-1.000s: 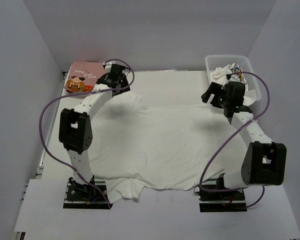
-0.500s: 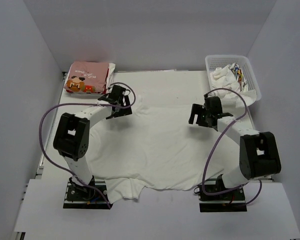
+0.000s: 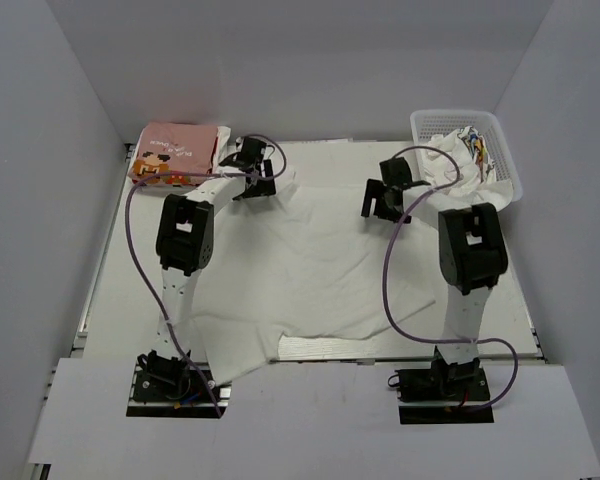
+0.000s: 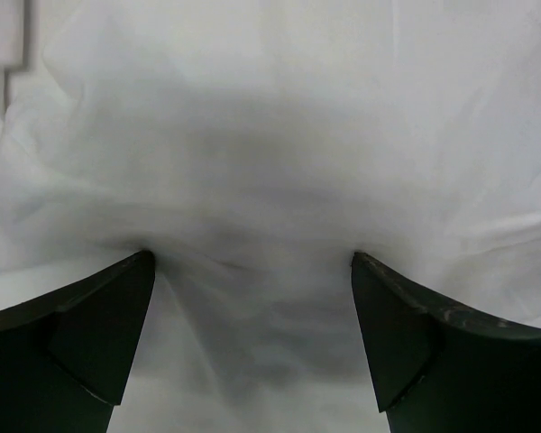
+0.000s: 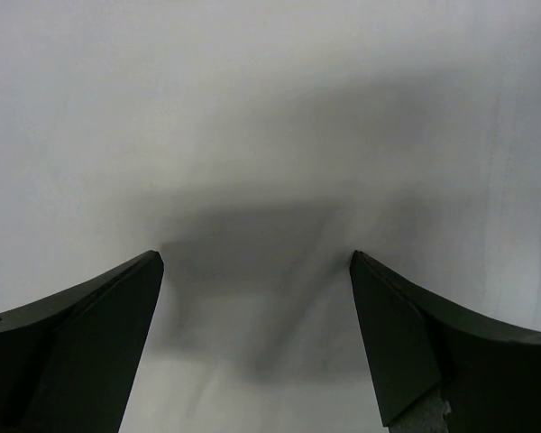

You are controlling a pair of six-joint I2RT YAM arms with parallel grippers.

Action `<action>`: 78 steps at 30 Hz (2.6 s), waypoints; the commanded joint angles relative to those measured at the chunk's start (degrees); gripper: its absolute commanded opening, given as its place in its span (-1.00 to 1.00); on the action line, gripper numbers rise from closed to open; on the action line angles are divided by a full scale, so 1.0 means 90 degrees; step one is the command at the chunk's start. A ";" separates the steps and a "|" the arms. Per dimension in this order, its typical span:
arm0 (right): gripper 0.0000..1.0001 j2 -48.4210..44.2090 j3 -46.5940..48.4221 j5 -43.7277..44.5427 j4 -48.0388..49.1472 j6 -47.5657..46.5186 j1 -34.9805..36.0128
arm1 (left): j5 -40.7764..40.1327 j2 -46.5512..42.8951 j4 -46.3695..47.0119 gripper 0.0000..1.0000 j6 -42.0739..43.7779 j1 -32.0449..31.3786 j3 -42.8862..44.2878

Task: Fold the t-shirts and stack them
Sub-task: Flatten out the tshirt, then grap the side of the flattened tshirt closest away from the robot with both arms

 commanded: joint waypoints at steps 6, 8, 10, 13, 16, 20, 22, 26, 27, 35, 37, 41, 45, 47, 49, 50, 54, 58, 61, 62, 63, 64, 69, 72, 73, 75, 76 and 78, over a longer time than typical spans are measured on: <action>0.81 0.1907 0.2861 0.0368 -0.1057 -0.0365 -0.0075 | 0.0746 0.1985 -0.0945 0.99 0.0432 0.0546 0.2996; 0.81 0.1996 0.3047 0.0291 -0.1057 -0.0530 -0.0085 | 0.1125 0.2044 -0.0615 0.99 0.0568 0.0605 0.3163; 0.81 0.1919 0.3311 0.0203 -0.1077 -0.0687 -0.0037 | 0.1322 0.1869 -0.0399 0.99 0.0628 0.0605 0.3105; 0.81 0.1616 0.3409 -0.0137 -0.1135 -0.0961 -0.0007 | 0.1538 0.1391 -0.0057 0.99 0.0755 0.0605 0.2969; 0.81 0.0953 0.3002 -0.0900 -0.1029 -0.1175 -0.0007 | 0.1597 0.0768 0.0013 0.99 0.0823 0.0605 0.2909; 0.81 -0.0813 0.1470 -0.0298 0.0146 -0.1410 0.0285 | 0.1597 -0.0479 -0.0397 0.99 0.0766 0.0537 0.2433; 0.81 -0.2054 0.0032 0.0270 0.1027 -0.1420 0.0480 | 0.1655 -0.1243 -0.0398 0.99 0.0551 0.0478 0.1400; 0.81 -0.3266 -0.1691 0.0173 0.1900 -0.0642 0.0326 | 0.2318 -0.3790 0.0109 0.99 -0.0180 0.0478 -0.1585; 0.81 -0.3587 -0.1872 0.0134 0.2124 -0.0581 0.0315 | 0.2455 -0.4985 0.0255 0.99 -0.0463 0.0575 -0.3052; 0.81 -0.4127 -0.2576 0.0260 0.0857 0.0278 0.0305 | 0.2895 -0.8422 -0.0364 0.99 -0.2017 0.0439 -0.6757; 0.81 -0.4292 -0.2722 0.0407 0.0720 0.0532 0.0296 | 0.2963 -0.8814 -0.0796 0.99 -0.2184 0.0439 -0.7313; 0.81 -0.4643 -0.2987 0.0427 0.0622 0.0708 0.0276 | 0.3451 -0.8952 -0.1393 0.99 -0.2331 0.0439 -0.8154; 0.81 -0.4878 -0.3173 0.0330 0.0506 0.0631 0.0276 | 0.3853 -0.8669 -0.1812 0.99 -0.2400 0.0371 -0.8467; 0.81 -0.4888 -0.3182 0.0330 0.0379 0.0670 0.0257 | 0.3494 -0.8455 -0.2076 0.99 -0.2526 0.0371 -0.8468; 0.81 -0.4869 -0.3202 0.0290 0.0330 0.0728 0.0257 | 0.3277 -0.8395 -0.2475 0.99 -0.2653 0.0371 -0.8468; 0.81 -0.4869 -0.3221 0.0271 0.0339 0.0738 0.0237 | 0.3209 -0.8337 -0.2478 0.99 -0.2711 0.0371 -0.8468; 0.81 -0.4791 -0.3261 0.0193 0.0359 0.0855 0.0218 | 0.3081 -0.8269 -0.2478 0.96 -0.2868 0.0371 -0.8585; 0.81 -0.4635 -0.3212 0.0192 0.0330 0.0875 0.0237 | 0.2925 -0.8210 -0.2322 0.87 -0.3034 0.0371 -0.8711; 0.81 -0.4567 -0.3163 0.0193 0.0212 0.0884 0.0227 | 0.2856 -0.8044 -0.2137 0.71 -0.3238 0.0371 -0.8770; 0.81 -0.4557 -0.3134 0.0173 0.0173 0.0885 0.0237 | 0.2779 -0.8044 -0.2039 0.60 -0.3239 0.0371 -0.8770; 0.81 -0.4547 -0.3143 0.0231 0.0067 0.0943 0.0218 | 0.2846 -0.7889 -0.1893 0.54 -0.3239 0.0371 -0.8848; 0.81 -0.4537 -0.3163 0.0232 0.0056 0.0982 0.0218 | 0.2847 -0.7829 -0.1747 0.48 -0.3239 0.0371 -0.8916; 0.78 -0.4410 -0.3319 0.0338 -0.0119 0.1197 0.0208 | 0.2925 -0.7379 -0.1121 -0.37 -0.3074 0.0371 -0.8975; 0.69 -0.4089 -0.3193 0.0339 -0.0256 0.1187 0.0247 | 0.2983 -0.7311 -0.1062 -1.00 -0.2986 0.0371 -0.8975; 0.66 -0.3836 -0.3076 0.0349 -0.0440 0.1226 0.0218 | 0.3070 -0.7311 -0.1062 -1.00 -0.2985 0.0371 -0.8975; 0.60 -0.3620 -0.2978 0.0368 -0.0530 0.1333 0.0208 | 0.3129 -0.7447 -0.1004 -1.00 -0.2918 0.0371 -0.8975; 0.60 -0.3445 -0.2890 0.0407 -0.0646 0.1430 0.0256 | 0.3130 -0.7448 -0.1003 -1.00 -0.2917 0.0371 -0.8975; 0.52 -0.3162 -0.2831 0.0640 -0.0715 0.1702 0.0218 | 0.3130 -0.7506 -0.1003 -1.00 -0.2917 0.0371 -0.8975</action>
